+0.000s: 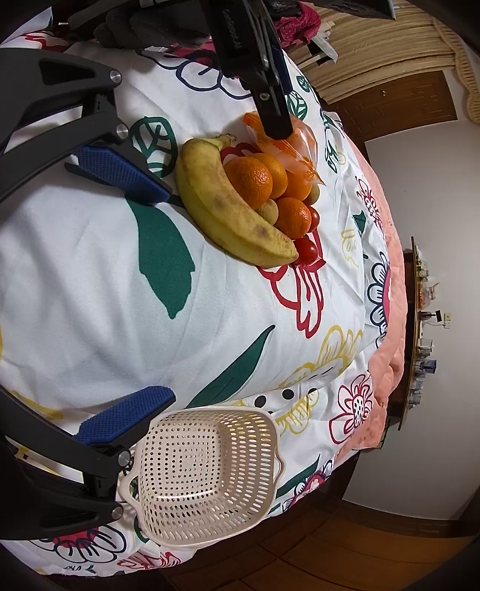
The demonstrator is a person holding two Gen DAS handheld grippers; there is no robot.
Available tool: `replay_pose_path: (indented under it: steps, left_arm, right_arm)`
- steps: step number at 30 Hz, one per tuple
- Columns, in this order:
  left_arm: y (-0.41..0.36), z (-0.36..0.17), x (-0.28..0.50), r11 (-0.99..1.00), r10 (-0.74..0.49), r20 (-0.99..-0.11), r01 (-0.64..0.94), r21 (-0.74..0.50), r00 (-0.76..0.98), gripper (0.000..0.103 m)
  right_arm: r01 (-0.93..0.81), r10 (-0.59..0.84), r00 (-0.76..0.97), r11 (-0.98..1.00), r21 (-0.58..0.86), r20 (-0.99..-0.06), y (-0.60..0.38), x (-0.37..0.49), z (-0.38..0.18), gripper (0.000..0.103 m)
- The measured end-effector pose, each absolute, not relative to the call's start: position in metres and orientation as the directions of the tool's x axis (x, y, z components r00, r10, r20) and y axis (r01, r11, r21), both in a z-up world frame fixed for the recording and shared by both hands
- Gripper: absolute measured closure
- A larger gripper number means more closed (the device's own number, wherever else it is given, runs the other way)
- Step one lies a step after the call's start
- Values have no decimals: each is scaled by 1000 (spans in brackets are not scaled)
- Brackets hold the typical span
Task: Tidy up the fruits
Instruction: 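Reach the left tool to the clear bag of oranges and grasp it, then lift the bag of oranges with the left tool while the right tool grasps a loose orange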
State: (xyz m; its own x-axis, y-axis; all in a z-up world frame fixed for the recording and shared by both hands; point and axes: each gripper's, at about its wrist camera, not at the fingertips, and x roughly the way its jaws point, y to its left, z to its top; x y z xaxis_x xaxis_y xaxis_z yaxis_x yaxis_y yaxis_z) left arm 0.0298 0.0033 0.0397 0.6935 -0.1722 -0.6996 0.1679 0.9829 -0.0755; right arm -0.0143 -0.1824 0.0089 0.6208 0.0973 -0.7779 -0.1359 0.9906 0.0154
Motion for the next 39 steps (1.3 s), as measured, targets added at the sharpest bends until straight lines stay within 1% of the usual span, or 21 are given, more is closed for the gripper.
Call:
replay_pose_path:
  steps: [3,9,10,11,12,14,16,17,22,27,31,35,39]
  left_arm:
    - [3,38,32,983,-169,-704,166,-73,690,3]
    - [0,33,46,980,-185,-740,175,-93,647,4]
    - [1,30,50,979,-194,-752,175,-106,630,6]
    - [2,28,52,977,-203,-758,175,-119,620,14]
    - [3,26,54,973,-224,-763,181,-142,606,18]
    - [6,24,56,965,-258,-765,188,-181,590,24]
    - [7,23,55,964,-264,-761,188,-188,592,26]
    - [7,23,54,964,-266,-760,188,-190,593,29]
    - [12,26,52,958,-288,-751,188,-218,594,31]
    - [20,38,46,958,-287,-732,182,-222,618,31]
    - [28,53,41,961,-276,-711,170,-219,646,31]
    - [39,66,36,968,-248,-695,144,-205,675,31]
    - [48,77,29,973,-227,-676,125,-196,701,31]
  right_arm:
    - [-136,97,621,991,16,-778,-182,-14,9,5]
    - [-134,110,625,990,32,-773,-184,-15,10,5]
    - [-134,121,626,990,46,-770,-186,-15,11,5]
    - [-134,130,627,989,58,-768,-187,-15,12,5]
    - [-134,142,627,988,73,-766,-189,-15,14,5]
    - [-137,167,627,985,103,-761,-191,-15,17,5]
    - [-147,191,626,981,127,-756,-191,-15,20,5]
    - [-153,202,626,979,135,-754,-191,-15,22,5]
    - [-195,256,616,966,171,-745,-184,-14,31,5]
    - [-216,275,606,960,179,-746,-177,-8,37,5]
    - [-225,280,604,958,178,-746,-173,2,44,5]
    - [-255,331,582,942,219,-743,-166,20,53,5]
    - [-240,327,562,943,229,-760,-167,49,57,5]
